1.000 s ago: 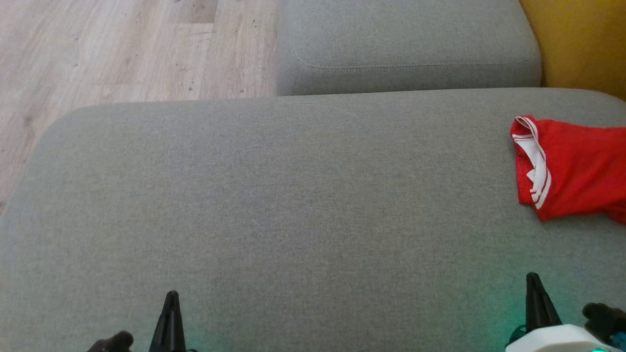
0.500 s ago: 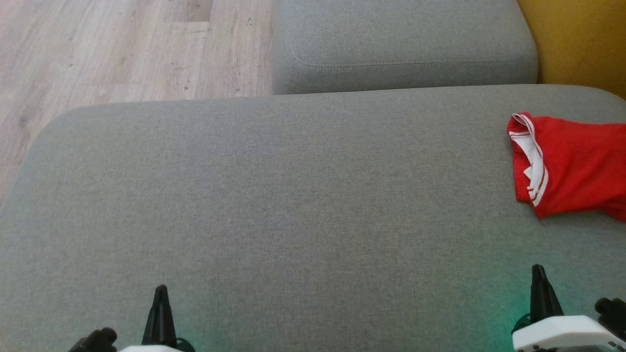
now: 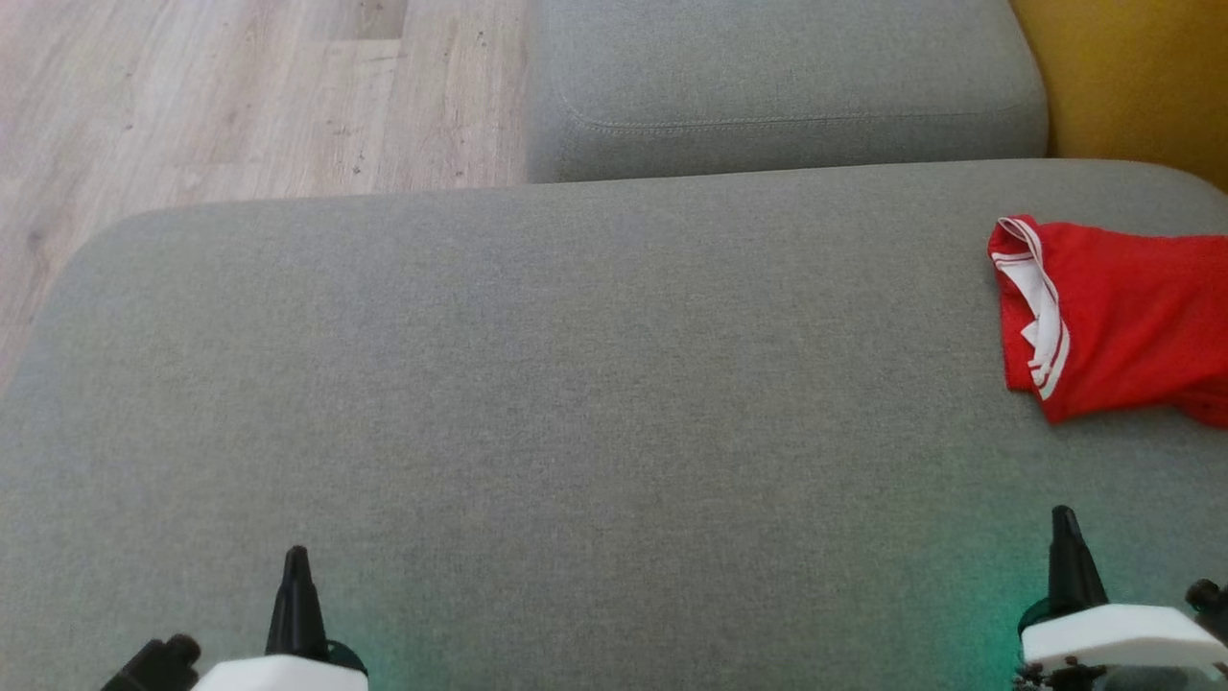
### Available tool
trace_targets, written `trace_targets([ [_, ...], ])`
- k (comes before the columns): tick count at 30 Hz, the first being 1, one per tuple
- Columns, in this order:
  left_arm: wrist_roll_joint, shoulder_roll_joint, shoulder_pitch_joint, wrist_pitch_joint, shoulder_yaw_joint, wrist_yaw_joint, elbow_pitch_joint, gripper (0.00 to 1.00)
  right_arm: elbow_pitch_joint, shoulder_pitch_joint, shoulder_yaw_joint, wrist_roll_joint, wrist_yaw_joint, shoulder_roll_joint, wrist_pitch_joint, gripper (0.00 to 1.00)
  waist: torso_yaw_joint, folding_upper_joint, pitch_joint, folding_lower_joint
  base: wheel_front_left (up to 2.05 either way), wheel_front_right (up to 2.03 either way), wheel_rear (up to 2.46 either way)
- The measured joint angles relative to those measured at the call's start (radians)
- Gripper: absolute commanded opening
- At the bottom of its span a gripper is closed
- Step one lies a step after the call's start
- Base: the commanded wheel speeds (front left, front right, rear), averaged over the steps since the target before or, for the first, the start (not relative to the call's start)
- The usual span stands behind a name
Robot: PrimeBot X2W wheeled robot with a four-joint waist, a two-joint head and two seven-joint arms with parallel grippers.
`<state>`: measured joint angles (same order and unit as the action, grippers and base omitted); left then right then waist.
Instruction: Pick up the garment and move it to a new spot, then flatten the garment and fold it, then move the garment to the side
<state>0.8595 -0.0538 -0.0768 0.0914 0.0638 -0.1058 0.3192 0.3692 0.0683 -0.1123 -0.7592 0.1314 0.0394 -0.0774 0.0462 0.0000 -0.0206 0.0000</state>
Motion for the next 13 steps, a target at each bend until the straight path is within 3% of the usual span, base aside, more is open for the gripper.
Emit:
trace_targets([
  [13, 0.148, 0.0, 0.022, -0.036, -0.026, -0.001, -0.004, 0.0, -0.016, -0.022, -0.005, -0.164, 0.0, 0.0, 0.035, 0.0, -0.009, 0.0, 0.005, 0.0, 0.0, 0.0, 0.0],
])
